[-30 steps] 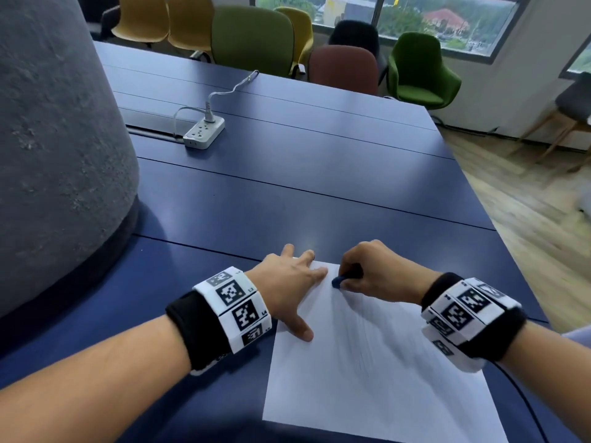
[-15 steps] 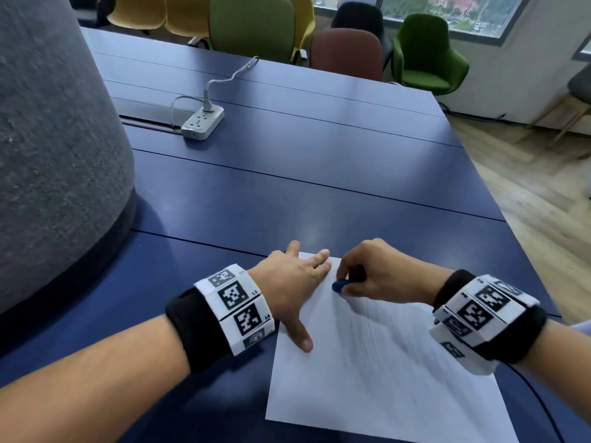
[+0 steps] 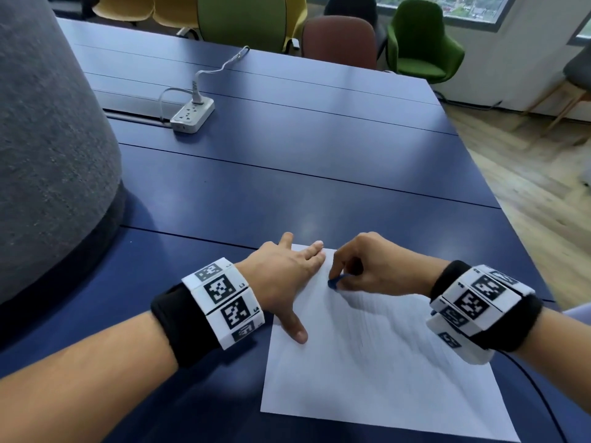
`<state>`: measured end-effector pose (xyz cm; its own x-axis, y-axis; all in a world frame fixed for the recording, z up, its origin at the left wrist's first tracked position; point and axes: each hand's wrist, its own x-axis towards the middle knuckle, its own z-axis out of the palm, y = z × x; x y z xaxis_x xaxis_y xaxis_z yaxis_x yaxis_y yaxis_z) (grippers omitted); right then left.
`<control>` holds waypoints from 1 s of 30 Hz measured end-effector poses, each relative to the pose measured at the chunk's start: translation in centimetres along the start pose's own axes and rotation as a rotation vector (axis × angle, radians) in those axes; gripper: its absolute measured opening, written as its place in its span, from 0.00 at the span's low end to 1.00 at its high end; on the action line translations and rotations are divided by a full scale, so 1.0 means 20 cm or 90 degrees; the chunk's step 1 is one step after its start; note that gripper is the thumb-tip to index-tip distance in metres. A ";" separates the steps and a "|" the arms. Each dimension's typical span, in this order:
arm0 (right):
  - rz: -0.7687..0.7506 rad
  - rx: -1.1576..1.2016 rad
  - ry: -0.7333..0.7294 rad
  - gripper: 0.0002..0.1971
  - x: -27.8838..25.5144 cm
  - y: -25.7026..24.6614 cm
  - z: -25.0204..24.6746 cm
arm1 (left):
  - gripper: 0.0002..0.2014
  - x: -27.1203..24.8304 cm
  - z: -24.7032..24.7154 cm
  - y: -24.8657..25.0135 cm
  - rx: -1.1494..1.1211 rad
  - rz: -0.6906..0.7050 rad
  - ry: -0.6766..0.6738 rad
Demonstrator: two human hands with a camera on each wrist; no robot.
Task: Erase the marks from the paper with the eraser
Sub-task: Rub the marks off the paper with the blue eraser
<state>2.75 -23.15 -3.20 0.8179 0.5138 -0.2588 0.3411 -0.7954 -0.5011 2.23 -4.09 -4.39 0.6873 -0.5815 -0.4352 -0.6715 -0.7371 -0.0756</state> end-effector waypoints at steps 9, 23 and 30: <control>0.000 0.015 -0.033 0.03 -0.02 -0.02 0.01 | 0.65 0.00 0.00 0.00 -0.002 -0.002 -0.005; 0.026 0.035 0.002 0.02 -0.02 -0.01 0.00 | 0.62 -0.01 -0.01 0.01 -0.012 0.004 -0.004; 0.019 0.056 -0.086 0.02 -0.07 -0.05 0.02 | 0.65 0.00 -0.01 0.01 -0.005 -0.002 -0.012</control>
<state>1.20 -22.98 -2.71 0.7552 0.5340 -0.3802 0.2713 -0.7826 -0.5604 2.07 -4.35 -4.15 0.6847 -0.5725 -0.4511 -0.6666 -0.7421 -0.0701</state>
